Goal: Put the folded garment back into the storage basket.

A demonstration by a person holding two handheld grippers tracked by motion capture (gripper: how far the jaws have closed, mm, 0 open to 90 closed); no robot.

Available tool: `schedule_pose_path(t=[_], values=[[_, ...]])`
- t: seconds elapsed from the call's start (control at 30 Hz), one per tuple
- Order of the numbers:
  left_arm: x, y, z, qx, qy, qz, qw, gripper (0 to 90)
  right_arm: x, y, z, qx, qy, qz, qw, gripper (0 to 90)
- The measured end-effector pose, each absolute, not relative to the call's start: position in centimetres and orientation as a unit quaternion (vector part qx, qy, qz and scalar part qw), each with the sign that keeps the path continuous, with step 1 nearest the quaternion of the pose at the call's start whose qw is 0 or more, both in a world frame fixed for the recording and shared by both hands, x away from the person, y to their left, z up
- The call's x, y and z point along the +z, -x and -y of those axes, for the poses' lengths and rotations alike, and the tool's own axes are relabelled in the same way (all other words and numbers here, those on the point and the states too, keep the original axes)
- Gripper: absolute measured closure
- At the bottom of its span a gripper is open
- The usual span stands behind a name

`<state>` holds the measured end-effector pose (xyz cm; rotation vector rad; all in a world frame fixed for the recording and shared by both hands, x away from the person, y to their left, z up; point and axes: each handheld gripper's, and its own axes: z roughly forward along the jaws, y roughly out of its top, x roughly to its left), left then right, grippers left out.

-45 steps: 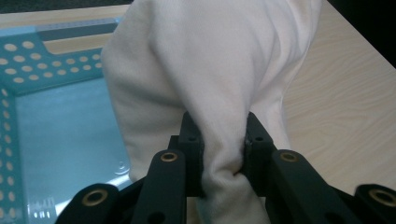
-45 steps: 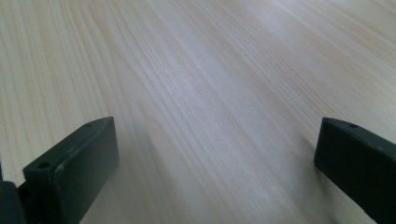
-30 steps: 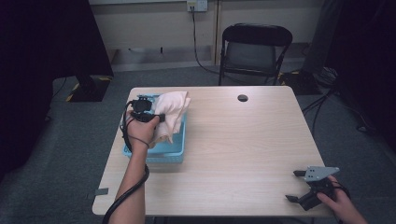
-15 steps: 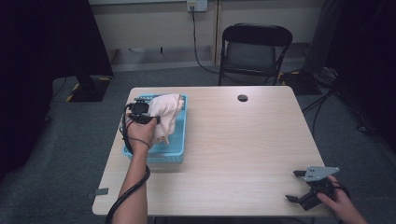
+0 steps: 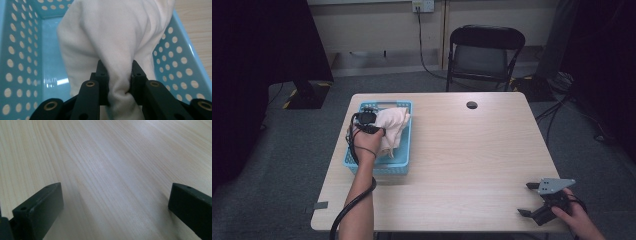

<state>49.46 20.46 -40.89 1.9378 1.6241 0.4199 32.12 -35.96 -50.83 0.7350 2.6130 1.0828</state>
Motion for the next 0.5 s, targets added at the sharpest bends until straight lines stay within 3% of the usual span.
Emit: schedule_pose_path(t=[0.5], values=[[-42.6, -51.1, -20.1, 0.13, -0.742, -0.608, 0.251, 74.5, -50.8, -32.1, 36.0, 0.368, -0.25, -0.889, 0.109, 0.0]])
